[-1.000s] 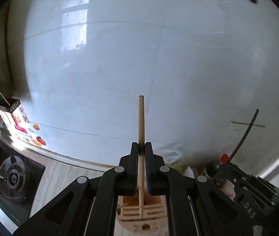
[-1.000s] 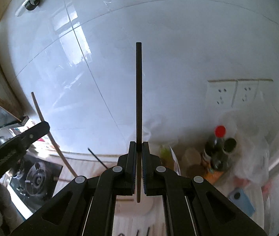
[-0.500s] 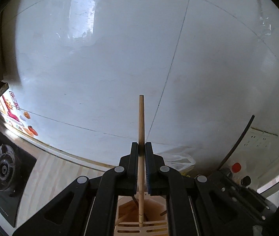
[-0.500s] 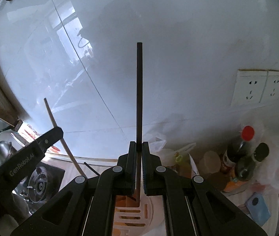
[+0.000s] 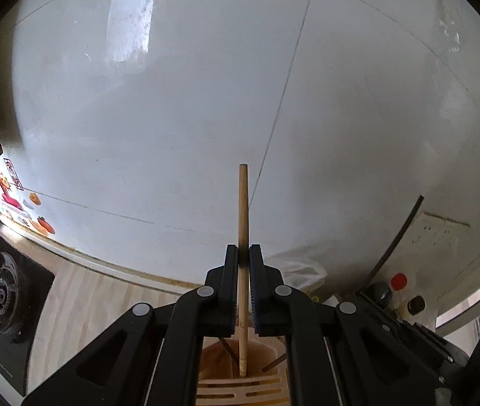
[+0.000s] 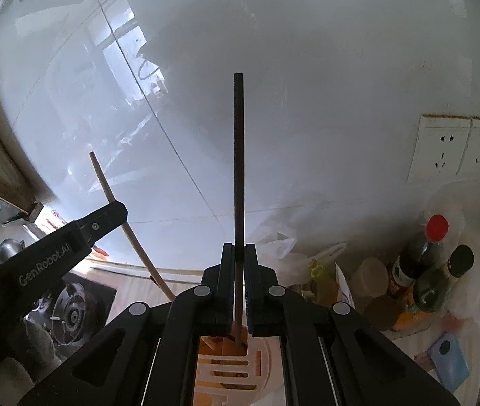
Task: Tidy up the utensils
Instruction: 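Lift both chopsticks and carry them above the cream holder, then drop both chopsticks into the holder by opening both tools, then grasp a dark chopstick with the left tool while the right tool grasps a wooden one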
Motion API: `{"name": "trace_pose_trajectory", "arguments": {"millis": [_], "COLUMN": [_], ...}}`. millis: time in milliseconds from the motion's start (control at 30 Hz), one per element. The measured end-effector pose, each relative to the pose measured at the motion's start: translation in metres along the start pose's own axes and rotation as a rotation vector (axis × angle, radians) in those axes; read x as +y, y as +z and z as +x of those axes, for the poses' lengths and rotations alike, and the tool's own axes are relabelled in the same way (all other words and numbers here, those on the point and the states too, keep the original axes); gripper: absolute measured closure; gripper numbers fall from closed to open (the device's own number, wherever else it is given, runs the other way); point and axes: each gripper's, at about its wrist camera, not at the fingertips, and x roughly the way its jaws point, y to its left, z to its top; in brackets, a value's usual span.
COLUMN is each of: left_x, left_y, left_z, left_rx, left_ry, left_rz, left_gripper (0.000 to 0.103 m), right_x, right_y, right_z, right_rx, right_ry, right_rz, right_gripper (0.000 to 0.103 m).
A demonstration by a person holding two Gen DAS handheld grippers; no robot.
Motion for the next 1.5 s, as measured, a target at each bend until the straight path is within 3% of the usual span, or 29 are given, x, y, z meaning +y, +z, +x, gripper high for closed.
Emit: {"name": "trace_pose_trajectory", "arguments": {"millis": [267, 400, 467, 500, 533, 667, 700, 767, 900, 1000, 1200, 1367, 1433, 1500], "left_x": [0.002, 0.006, 0.008, 0.008, 0.011, 0.026, 0.029, 0.035, 0.041, 0.04, 0.037, 0.029, 0.025, 0.021], "left_y": [-0.017, -0.019, -0.018, -0.019, -0.02, -0.03, -0.035, -0.049, -0.084, -0.123, -0.203, -0.273, -0.299, -0.319], "left_z": [0.008, -0.003, -0.018, -0.023, -0.032, -0.058, -0.064, -0.073, -0.077, -0.064, -0.017, 0.035, 0.052, 0.064], "left_rx": [0.109, 0.133, 0.114, 0.103, 0.083, 0.029, 0.018, 0.004, 0.027, 0.097, 0.298, 0.516, 0.598, 0.659], "left_ry": [-0.063, -0.068, -0.04, -0.031, -0.022, 0.025, 0.049, 0.082, 0.11, 0.129, 0.14, 0.108, 0.093, 0.085], "left_rz": [-0.006, -0.008, 0.008, 0.014, 0.018, 0.016, 0.013, 0.02, 0.037, 0.078, 0.117, 0.138, 0.141, 0.156], "left_gripper": [0.098, 0.092, 0.067, 0.039, 0.023, 0.015, 0.001, 0.0, 0.0, 0.0, 0.0, 0.004, 0.025, 0.031], "right_x": [0.002, -0.001, -0.004, -0.008, -0.01, -0.027, -0.031, -0.042, -0.062, -0.077, -0.105, -0.128, -0.132, -0.136], "right_y": [-0.012, -0.018, -0.019, -0.018, -0.018, -0.023, -0.025, -0.033, -0.059, -0.091, -0.165, -0.24, -0.262, -0.284], "right_z": [0.01, 0.018, 0.013, 0.009, 0.004, -0.023, -0.029, -0.044, -0.063, -0.065, -0.038, 0.0, 0.011, 0.021], "right_rx": [0.067, 0.139, 0.142, 0.134, 0.127, 0.096, 0.091, 0.072, 0.05, 0.084, 0.236, 0.432, 0.483, 0.533], "right_ry": [0.012, 0.053, 0.058, 0.057, 0.056, 0.023, 0.011, -0.007, -0.032, -0.08, -0.168, -0.201, -0.207, -0.216], "right_rz": [-0.002, 0.002, 0.011, 0.022, 0.033, 0.061, 0.067, 0.087, 0.12, 0.133, 0.147, 0.194, 0.199, 0.207], "right_gripper": [0.097, 0.096, 0.081, 0.069, 0.064, 0.055, 0.051, 0.043, 0.017, 0.011, 0.012, 0.052, 0.063, 0.069]}}
